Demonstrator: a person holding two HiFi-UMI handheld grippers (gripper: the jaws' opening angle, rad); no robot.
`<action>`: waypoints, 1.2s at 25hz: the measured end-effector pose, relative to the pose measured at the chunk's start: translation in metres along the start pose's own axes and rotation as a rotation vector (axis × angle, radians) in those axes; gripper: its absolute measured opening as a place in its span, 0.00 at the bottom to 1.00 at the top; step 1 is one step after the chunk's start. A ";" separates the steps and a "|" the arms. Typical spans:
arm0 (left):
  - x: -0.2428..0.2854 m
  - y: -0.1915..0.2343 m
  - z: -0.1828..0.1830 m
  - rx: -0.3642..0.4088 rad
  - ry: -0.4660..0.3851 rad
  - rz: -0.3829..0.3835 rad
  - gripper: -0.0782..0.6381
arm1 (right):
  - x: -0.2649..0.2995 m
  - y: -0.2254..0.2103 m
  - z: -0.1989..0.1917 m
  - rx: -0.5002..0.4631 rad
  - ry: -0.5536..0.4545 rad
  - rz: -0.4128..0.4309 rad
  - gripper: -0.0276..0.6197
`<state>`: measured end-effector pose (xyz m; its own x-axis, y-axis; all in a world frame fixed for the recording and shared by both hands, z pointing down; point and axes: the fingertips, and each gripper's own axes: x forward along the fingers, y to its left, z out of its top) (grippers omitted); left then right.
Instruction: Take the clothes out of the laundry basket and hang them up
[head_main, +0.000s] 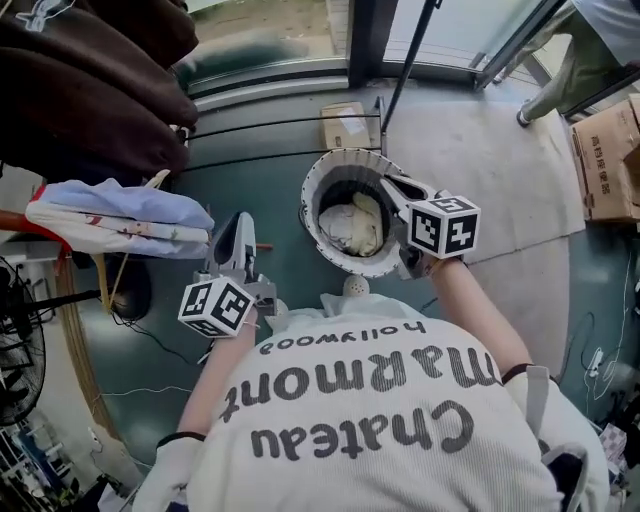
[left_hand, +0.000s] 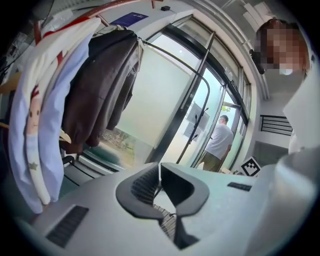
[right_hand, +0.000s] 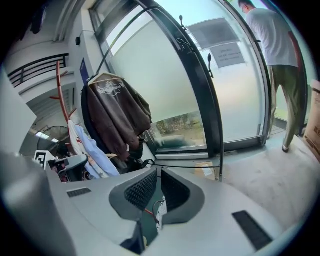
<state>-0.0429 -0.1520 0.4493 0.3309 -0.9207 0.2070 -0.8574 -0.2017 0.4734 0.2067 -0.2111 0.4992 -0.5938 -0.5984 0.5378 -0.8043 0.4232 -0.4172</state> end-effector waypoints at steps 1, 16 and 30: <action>0.010 -0.010 -0.006 0.000 0.008 -0.012 0.13 | -0.003 -0.010 -0.002 0.006 0.004 -0.003 0.12; 0.084 -0.027 -0.145 0.020 0.387 -0.064 0.12 | 0.025 -0.079 -0.117 0.258 0.125 -0.083 0.12; 0.192 -0.022 -0.279 0.170 0.672 -0.350 0.12 | 0.091 -0.129 -0.236 0.405 0.202 -0.219 0.12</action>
<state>0.1492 -0.2312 0.7176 0.7149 -0.4044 0.5704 -0.6897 -0.5416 0.4806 0.2511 -0.1595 0.7746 -0.4367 -0.4833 0.7588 -0.8611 -0.0196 -0.5081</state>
